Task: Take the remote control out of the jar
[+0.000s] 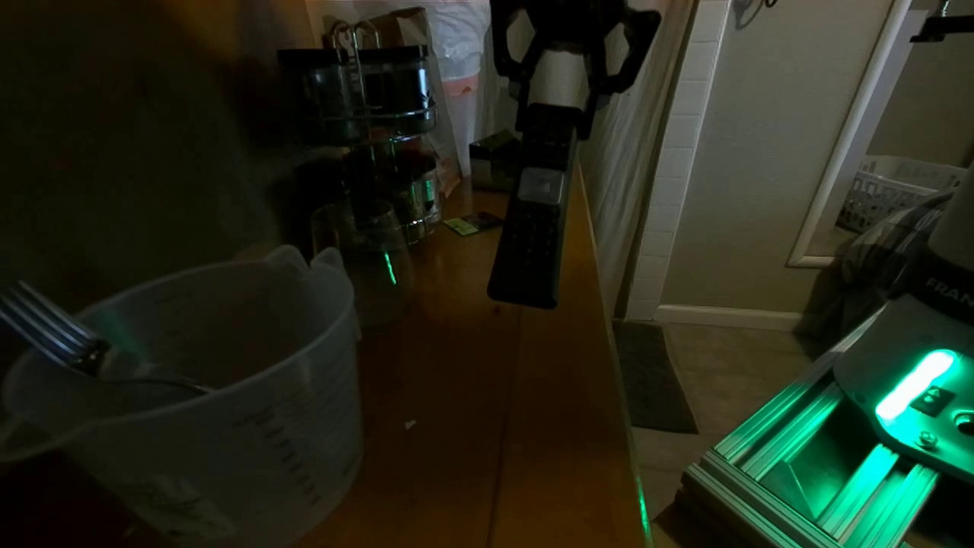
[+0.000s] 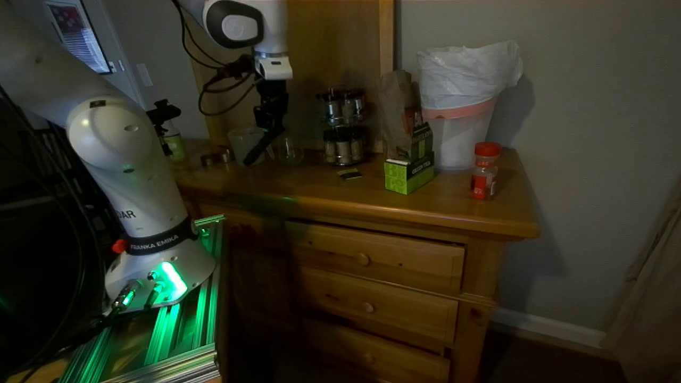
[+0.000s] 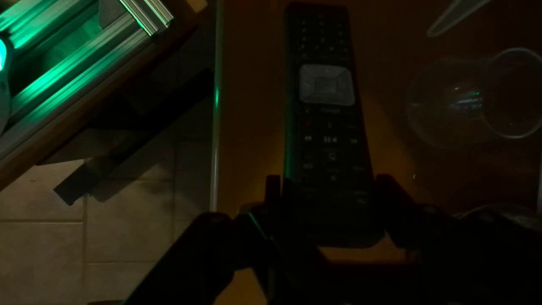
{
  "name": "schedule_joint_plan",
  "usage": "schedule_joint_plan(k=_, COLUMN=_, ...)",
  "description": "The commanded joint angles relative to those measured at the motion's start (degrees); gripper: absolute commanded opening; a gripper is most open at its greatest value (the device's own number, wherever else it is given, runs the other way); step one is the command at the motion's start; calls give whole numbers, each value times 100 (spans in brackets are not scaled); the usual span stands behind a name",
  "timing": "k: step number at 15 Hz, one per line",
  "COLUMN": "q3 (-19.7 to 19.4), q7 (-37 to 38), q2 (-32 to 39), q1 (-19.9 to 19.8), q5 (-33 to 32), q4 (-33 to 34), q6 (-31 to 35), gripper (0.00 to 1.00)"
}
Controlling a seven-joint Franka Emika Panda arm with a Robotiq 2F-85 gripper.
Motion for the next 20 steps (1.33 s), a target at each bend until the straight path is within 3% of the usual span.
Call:
schedule_joint_plan(k=1, q3=-561, q7=-1493, q2=367, q1=32, q5=863, q4=-74, q6=42, gripper=32)
schedule_joint_plan(k=5, q3=-770, q7=-2541, q2=831, q1=-188, q5=1890, q4=-124, q6=-278, gripper=32)
schedule_joint_plan(k=7, q3=-600, q7=-2510, q2=1149, q1=-391, q5=1988, q4=-131, q6=-251, gripper=32)
schedule_joint_plan(k=13, q3=-221, q7=-1786, q2=1620, q1=-712, q5=1889, q4=-178, q6=159, gripper=32)
schedule_joint_plan(k=20, q3=6, q7=-891, q2=1806, q1=-773, q5=1558, q4=-184, q6=565, gripper=32)
